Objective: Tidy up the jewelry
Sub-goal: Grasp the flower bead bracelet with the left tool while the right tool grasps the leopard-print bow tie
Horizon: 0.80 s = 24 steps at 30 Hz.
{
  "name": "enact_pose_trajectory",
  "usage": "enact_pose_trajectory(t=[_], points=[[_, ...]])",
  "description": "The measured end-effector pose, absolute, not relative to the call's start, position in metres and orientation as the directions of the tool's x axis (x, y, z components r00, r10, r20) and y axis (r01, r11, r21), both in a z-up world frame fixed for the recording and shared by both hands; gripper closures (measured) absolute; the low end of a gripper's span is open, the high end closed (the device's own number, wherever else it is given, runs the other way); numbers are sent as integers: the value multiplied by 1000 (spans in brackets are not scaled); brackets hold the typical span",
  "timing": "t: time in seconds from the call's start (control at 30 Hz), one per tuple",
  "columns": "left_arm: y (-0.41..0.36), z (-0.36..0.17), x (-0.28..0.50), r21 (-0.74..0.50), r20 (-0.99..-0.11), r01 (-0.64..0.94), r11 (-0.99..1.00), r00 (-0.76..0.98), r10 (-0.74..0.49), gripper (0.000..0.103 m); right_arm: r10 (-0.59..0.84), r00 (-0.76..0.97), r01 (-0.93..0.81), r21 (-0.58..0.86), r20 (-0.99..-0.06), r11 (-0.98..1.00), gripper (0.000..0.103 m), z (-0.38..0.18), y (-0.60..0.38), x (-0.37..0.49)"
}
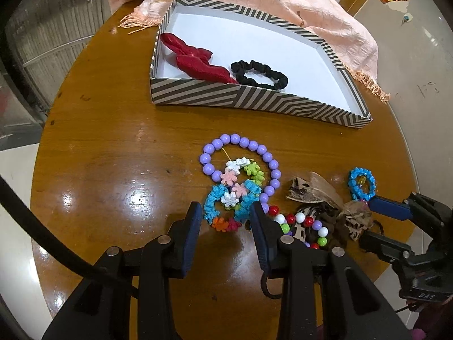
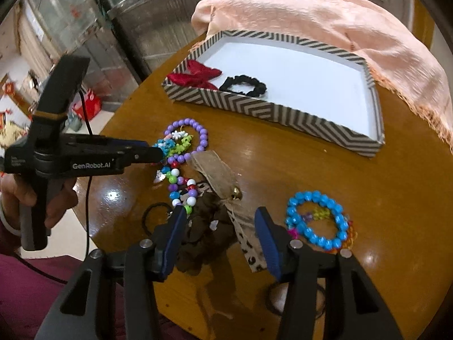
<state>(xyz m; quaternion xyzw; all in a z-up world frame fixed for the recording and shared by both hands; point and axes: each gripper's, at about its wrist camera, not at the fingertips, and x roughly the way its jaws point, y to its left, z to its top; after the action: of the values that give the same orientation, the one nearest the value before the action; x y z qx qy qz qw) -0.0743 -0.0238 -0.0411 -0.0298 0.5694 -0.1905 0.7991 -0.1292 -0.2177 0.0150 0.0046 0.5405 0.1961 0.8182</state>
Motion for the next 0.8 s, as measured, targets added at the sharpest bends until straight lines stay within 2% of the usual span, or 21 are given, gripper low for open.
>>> enact_pose_trajectory(t=[0.23, 0.3, 0.37, 0.43, 0.8], points=[[-29, -45, -71, -250, -907, 287, 925, 266, -328, 74, 311, 290, -316, 216, -905, 924, 52, -6, -220, -118], [-31, -45, -71, -242, -906, 297, 924, 271, -324, 76, 317, 277, -308, 229, -907, 923, 55, -12, -222, -117], [-32, -44, -71, -248, -904, 306, 919, 270, -333, 87, 337, 265, -296, 256, -903, 920, 80, -17, -223, -116], [-33, -41, -73, -247, -900, 320, 915, 275, -339, 96, 370, 264, -275, 299, -891, 914, 86, -17, -228, -117], [-29, 6, -75, -261, -852, 376, 889, 343, -395, 98, 490, 323, -227, 436, -810, 871, 88, 18, -253, -117]])
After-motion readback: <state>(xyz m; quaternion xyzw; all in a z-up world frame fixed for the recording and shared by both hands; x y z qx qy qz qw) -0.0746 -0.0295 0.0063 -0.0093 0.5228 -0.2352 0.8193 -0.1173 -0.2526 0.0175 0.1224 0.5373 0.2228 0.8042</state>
